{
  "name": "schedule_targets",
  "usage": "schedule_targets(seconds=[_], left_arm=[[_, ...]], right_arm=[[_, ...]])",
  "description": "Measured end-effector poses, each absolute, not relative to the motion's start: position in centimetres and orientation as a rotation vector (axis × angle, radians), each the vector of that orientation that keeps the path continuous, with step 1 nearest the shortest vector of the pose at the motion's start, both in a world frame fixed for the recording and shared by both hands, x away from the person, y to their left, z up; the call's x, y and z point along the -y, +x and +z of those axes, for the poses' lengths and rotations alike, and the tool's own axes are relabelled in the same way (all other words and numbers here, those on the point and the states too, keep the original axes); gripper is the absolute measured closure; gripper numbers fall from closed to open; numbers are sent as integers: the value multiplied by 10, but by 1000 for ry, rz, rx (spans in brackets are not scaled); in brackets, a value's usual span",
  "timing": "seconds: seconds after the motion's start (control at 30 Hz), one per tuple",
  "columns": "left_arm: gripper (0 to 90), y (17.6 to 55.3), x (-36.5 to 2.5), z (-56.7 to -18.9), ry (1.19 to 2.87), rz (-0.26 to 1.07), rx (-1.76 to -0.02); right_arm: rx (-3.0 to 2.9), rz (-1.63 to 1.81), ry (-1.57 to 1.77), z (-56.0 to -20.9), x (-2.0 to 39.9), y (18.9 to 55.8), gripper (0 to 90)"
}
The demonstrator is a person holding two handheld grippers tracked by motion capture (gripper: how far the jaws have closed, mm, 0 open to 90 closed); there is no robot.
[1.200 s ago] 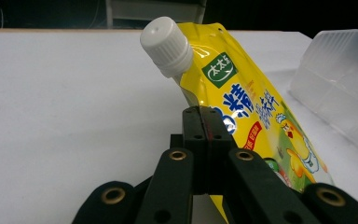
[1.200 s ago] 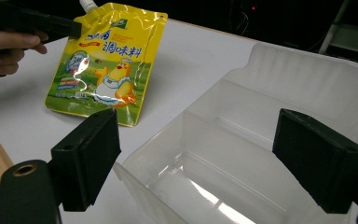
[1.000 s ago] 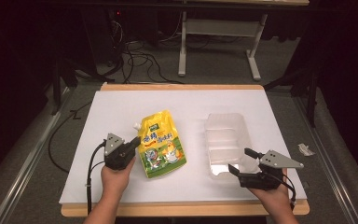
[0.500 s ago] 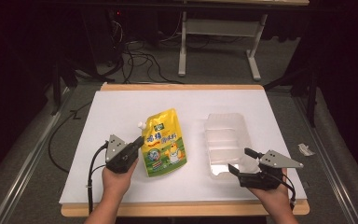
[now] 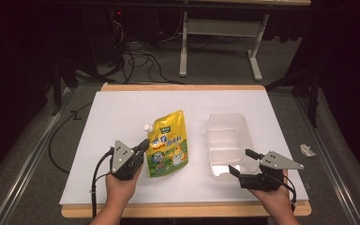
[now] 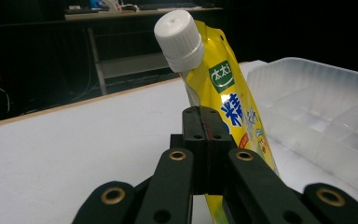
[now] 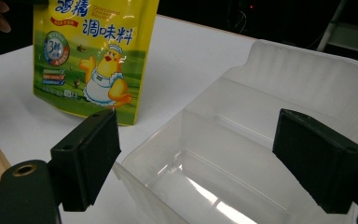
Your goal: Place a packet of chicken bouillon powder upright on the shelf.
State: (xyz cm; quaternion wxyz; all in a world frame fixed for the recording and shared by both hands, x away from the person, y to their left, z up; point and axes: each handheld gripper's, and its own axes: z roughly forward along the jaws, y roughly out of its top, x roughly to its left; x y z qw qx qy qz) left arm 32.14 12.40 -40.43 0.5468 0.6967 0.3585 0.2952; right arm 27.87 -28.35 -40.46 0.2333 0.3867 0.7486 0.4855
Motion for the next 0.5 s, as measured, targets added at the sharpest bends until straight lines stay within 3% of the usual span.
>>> schedule_targets(seconds=[0.5], left_arm=[[900,284,-109,-401,1664,765,-749]], right_arm=[[-2072,1380,1030,-400,275,273,150]])
